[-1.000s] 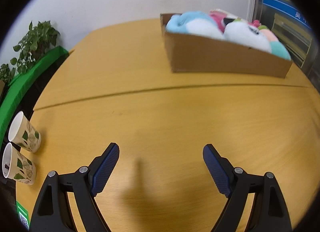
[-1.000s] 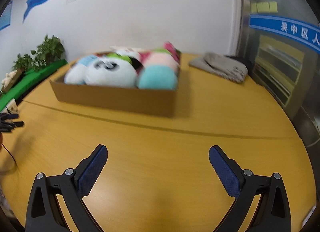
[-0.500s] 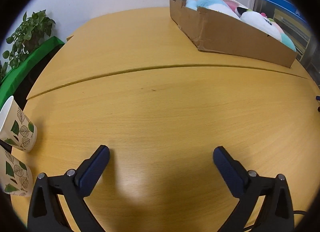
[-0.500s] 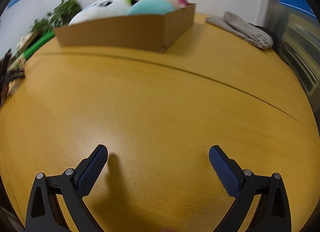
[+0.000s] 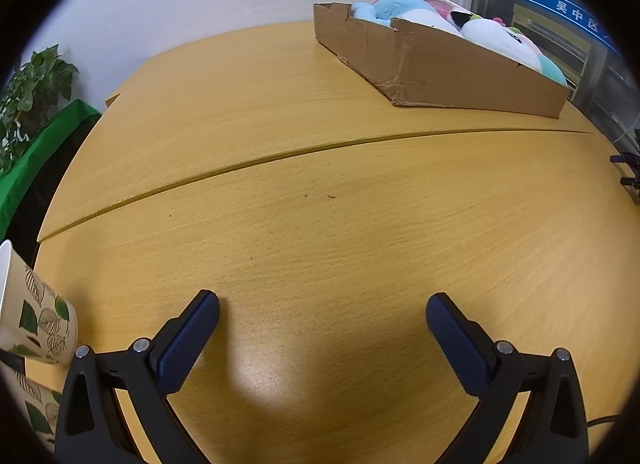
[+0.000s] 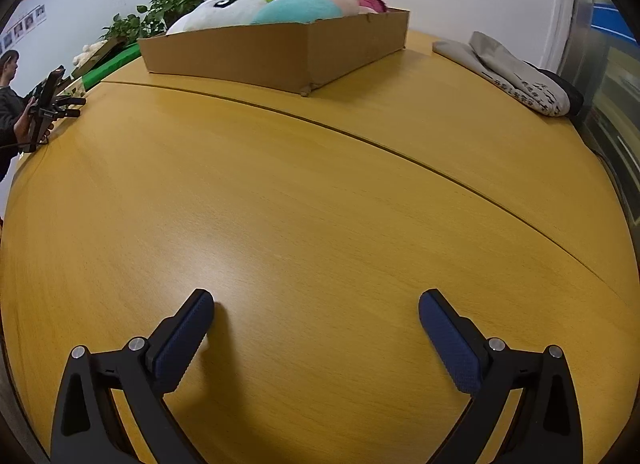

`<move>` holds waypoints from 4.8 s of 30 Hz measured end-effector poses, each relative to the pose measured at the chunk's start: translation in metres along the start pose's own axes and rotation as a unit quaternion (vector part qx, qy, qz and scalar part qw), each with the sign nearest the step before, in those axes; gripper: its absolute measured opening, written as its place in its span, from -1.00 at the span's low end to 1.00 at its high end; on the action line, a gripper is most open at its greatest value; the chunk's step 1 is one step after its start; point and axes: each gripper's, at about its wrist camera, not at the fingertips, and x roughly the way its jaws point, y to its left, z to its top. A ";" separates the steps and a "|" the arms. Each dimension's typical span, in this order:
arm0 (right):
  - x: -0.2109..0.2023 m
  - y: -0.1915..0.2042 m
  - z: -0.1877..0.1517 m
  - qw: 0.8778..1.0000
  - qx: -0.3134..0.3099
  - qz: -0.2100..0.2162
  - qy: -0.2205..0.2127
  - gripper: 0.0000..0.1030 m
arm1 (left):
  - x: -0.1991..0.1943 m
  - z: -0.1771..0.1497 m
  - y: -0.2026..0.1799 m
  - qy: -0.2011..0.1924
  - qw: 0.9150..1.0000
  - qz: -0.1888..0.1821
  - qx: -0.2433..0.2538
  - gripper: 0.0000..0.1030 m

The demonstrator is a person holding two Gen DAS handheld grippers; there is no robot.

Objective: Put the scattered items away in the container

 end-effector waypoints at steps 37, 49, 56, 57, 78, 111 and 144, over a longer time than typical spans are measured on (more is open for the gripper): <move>0.007 0.011 0.012 0.999 -0.034 0.023 0.000 1.00 | -0.001 0.005 0.005 -0.001 1.000 -0.004 0.004 1.00; 0.007 0.011 0.012 0.999 -0.034 0.023 0.000 1.00 | 0.000 0.005 0.006 -0.001 1.000 -0.004 0.004 1.00; 0.006 0.012 0.011 0.999 -0.033 0.023 0.000 1.00 | 0.000 0.005 0.006 -0.001 1.000 -0.004 0.004 1.00; 0.006 0.012 0.011 0.999 -0.033 0.023 0.000 1.00 | 0.000 0.005 0.006 -0.001 1.000 -0.004 0.004 1.00; 0.006 0.015 0.011 0.999 -0.033 0.022 -0.001 1.00 | 0.001 0.007 0.008 -0.001 1.000 -0.002 0.003 1.00; 0.006 0.015 0.012 0.999 -0.034 0.022 -0.001 1.00 | 0.003 0.014 0.008 -0.001 1.000 -0.001 0.003 1.00; 0.010 0.018 0.016 1.000 0.004 -0.004 0.000 1.00 | 0.003 0.014 0.008 -0.001 1.000 -0.001 0.002 1.00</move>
